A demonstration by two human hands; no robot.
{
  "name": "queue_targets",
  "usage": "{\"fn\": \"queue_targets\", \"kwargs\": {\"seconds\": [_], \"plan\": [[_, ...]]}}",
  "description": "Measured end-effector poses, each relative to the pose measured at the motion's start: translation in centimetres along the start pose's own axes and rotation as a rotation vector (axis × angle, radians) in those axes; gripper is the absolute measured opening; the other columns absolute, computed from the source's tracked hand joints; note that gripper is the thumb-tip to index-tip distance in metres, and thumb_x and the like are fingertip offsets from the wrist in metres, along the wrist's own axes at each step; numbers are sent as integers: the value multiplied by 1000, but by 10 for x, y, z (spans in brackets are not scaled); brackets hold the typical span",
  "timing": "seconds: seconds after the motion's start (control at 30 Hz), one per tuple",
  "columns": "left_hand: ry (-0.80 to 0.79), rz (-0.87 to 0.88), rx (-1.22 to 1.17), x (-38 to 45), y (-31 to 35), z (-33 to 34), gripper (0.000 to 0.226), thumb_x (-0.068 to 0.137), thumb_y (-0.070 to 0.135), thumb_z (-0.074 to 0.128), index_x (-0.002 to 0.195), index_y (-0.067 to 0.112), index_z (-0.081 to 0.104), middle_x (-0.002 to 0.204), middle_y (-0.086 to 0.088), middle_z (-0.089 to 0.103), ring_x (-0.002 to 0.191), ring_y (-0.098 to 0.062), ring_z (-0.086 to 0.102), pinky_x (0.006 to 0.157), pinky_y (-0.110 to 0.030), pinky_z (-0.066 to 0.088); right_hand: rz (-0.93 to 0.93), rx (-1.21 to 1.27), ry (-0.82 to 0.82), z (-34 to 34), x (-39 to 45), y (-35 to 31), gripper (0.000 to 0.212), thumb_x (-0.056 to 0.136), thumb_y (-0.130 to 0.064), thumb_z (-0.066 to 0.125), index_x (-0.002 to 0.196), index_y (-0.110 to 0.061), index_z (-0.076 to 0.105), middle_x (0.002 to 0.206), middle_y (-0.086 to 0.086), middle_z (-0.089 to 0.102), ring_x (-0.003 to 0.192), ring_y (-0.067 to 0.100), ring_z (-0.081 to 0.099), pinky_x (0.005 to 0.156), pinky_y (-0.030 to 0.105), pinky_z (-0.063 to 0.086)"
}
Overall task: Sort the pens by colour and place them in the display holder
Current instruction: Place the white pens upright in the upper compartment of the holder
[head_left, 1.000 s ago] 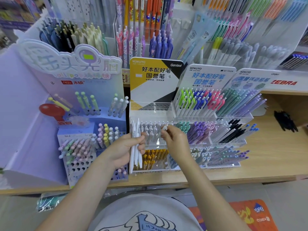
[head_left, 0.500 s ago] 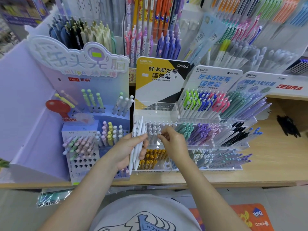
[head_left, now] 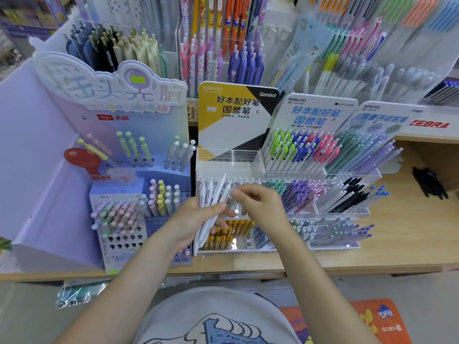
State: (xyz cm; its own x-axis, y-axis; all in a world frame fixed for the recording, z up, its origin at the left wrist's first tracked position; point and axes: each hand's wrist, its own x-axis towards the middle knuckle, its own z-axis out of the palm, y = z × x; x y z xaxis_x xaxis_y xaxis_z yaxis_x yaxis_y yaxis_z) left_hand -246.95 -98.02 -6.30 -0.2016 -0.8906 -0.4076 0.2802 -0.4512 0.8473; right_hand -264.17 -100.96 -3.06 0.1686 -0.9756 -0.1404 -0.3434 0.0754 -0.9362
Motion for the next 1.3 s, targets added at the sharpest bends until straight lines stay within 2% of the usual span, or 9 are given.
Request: {"fn": "queue_targets", "kwargs": {"seconds": [0.17, 0.33, 0.47, 0.6, 0.77, 0.87, 1.03, 1.17, 1.3], "plan": [[-36, -17, 137, 2, 2, 11, 35, 92, 24, 63, 122, 5, 60, 96, -15, 76, 69, -23, 69, 55, -27, 52, 94, 115, 6, -6, -2, 4, 10, 89, -17, 71, 90, -8, 73, 62, -8, 66, 52, 5, 53, 52, 18, 44], [-12, -110, 86, 6, 2, 11, 34, 99, 37, 54, 125, 16, 59, 99, -19, 75, 66, -29, 70, 55, -32, 58, 63, 301, 138, -22, -3, 5, 11, 93, -10, 65, 96, -2, 70, 78, 16, 72, 68, 22, 68, 63, 31, 58], [48, -74, 85, 8, 0, 9, 29, 101, 36, 52, 117, 17, 65, 73, -14, 67, 45, -20, 51, 44, -27, 43, -35, 360, 359, -42, -1, 7, 8, 94, -9, 63, 96, -2, 67, 80, 15, 73, 72, 28, 72, 65, 30, 60], [40, -70, 31, 10, -1, 6, 24, 101, 25, 54, 113, 5, 58, 66, -6, 55, 46, -16, 42, 43, -25, 36, -129, 213, 462, -43, 6, 18, 8, 94, -7, 63, 90, -13, 66, 77, 4, 72, 73, 18, 72, 69, 30, 60], [9, -55, -58, 7, 2, 6, 22, 102, 18, 50, 111, 1, 62, 73, -9, 64, 54, -18, 59, 47, -25, 46, -161, -34, 403, -21, 18, 41, 15, 93, -15, 65, 91, -29, 64, 82, -7, 72, 80, 11, 71, 78, 39, 60], [15, -52, -70, 5, 4, 4, 25, 103, 19, 49, 113, 1, 63, 85, -15, 72, 65, -24, 69, 57, -28, 57, -205, -146, 364, -9, 24, 50, 9, 93, -14, 66, 96, -23, 66, 80, -7, 70, 79, 11, 70, 76, 38, 59], [15, -48, -75, 3, 3, 3, 26, 103, 18, 47, 116, 1, 62, 95, -20, 74, 70, -26, 71, 62, -30, 60, -225, -283, 323, -2, 31, 63, 6, 94, -14, 65, 99, -12, 67, 81, 0, 70, 76, 17, 68, 72, 42, 57], [9, -44, -61, 3, 0, 1, 26, 102, 19, 49, 116, 1, 62, 96, -20, 74, 69, -26, 71, 62, -31, 60, -247, -383, 296, 1, 35, 68, 10, 93, -14, 65, 99, -6, 68, 80, 4, 69, 74, 19, 65, 70, 38, 55], [-3, -80, -42, 2, 1, 2, 30, 100, 27, 52, 119, 7, 62, 94, -19, 73, 62, -25, 68, 57, -32, 57, -233, -439, 233, 10, 41, 74, 9, 92, -15, 66, 96, -6, 68, 76, -2, 63, 70, 14, 59, 68, 27, 49]]}}
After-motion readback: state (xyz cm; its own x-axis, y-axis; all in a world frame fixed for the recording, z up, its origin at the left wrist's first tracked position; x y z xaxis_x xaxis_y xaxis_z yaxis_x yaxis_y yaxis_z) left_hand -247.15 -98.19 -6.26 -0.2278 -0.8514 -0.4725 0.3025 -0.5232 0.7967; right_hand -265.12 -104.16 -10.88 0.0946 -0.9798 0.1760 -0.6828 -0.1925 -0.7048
